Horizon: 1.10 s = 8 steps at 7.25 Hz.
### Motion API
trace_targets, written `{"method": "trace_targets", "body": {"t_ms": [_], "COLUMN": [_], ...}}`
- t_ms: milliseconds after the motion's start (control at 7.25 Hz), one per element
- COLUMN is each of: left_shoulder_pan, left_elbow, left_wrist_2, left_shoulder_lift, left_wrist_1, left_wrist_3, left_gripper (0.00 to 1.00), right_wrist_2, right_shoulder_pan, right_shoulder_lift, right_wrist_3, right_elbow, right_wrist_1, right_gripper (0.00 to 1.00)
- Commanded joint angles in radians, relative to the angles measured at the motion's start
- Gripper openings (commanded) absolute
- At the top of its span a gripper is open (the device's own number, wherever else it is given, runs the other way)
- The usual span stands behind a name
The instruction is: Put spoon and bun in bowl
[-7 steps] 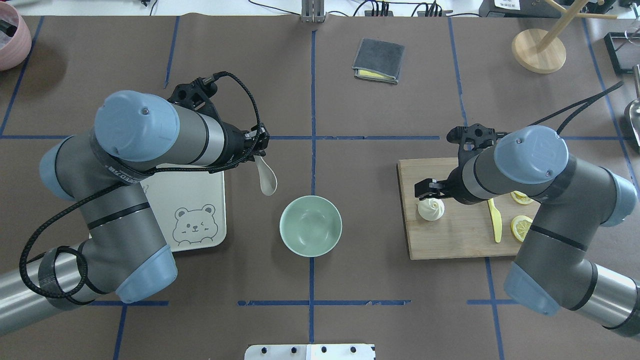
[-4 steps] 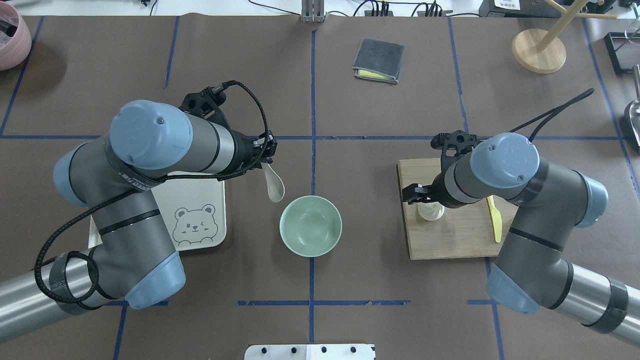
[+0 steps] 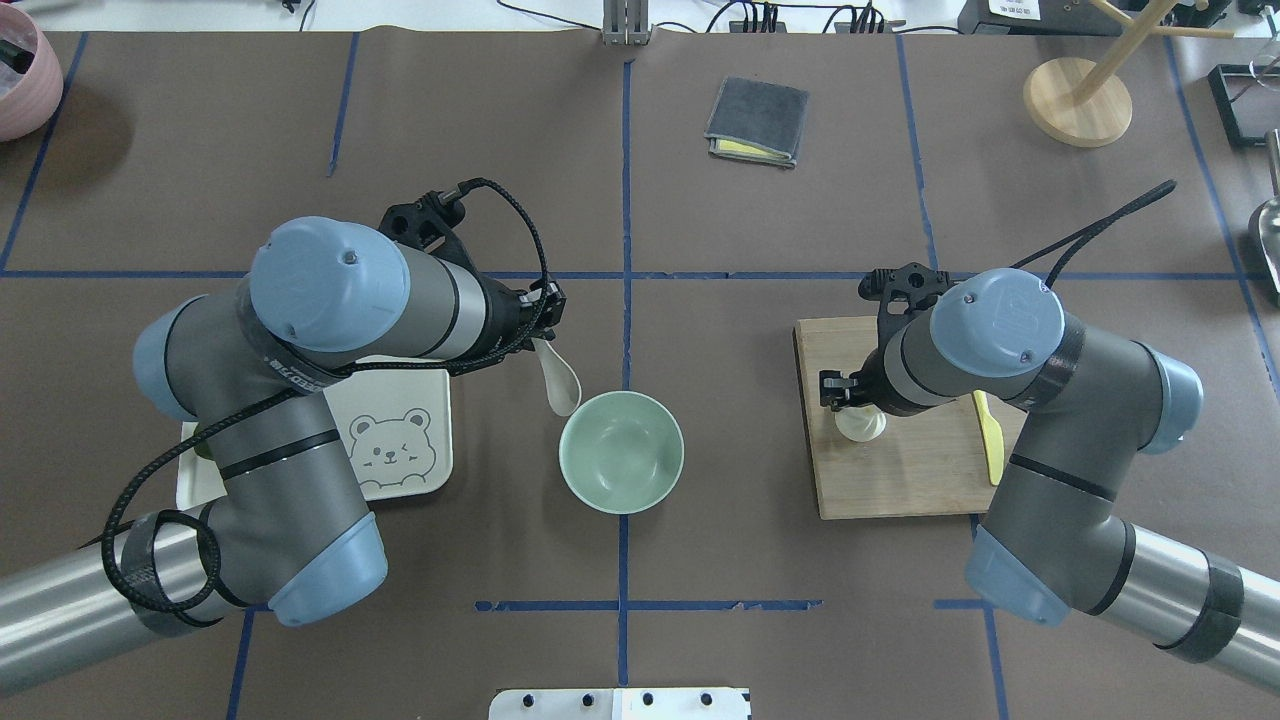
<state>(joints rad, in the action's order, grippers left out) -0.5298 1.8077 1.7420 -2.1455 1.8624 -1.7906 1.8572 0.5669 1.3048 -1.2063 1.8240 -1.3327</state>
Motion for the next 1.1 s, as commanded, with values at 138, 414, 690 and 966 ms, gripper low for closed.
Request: {"method": "trace_targets", "body": {"t_ms": [138, 414, 690, 966], "left_shoulder_pan": [0.086, 0.093, 0.093, 0.09], "left_elbow": [-0.056, -0.073, -0.058, 0.007], "left_wrist_2": [-0.079, -0.081, -0.081, -0.076], "left_shoulder_lift": [-0.06, -0.065, -0.067, -0.051], "left_wrist_1": [0.009, 0.009, 0.008, -0.005], "left_wrist_3": [-0.091, -0.09, -0.076, -0.015], "left_gripper": [0.0, 0.0, 0.95, 1.0], "right_wrist_2": [0.002, 0.01, 0.028, 0.059], "right_shoulder_pan": [0.004, 0.024, 0.05, 0.077], "right_shoulder_lift": [-0.001, -0.002, -0.004, -0.047], "right_wrist_3": [0.002, 0.002, 0.005, 0.001], "right_elbow": [0.012, 0.02, 0.026, 0.026], "right_wrist_1": [0.0, -0.002, -0.002, -0.009], "right_gripper": [0.06, 0.05, 0.05, 0.04]}}
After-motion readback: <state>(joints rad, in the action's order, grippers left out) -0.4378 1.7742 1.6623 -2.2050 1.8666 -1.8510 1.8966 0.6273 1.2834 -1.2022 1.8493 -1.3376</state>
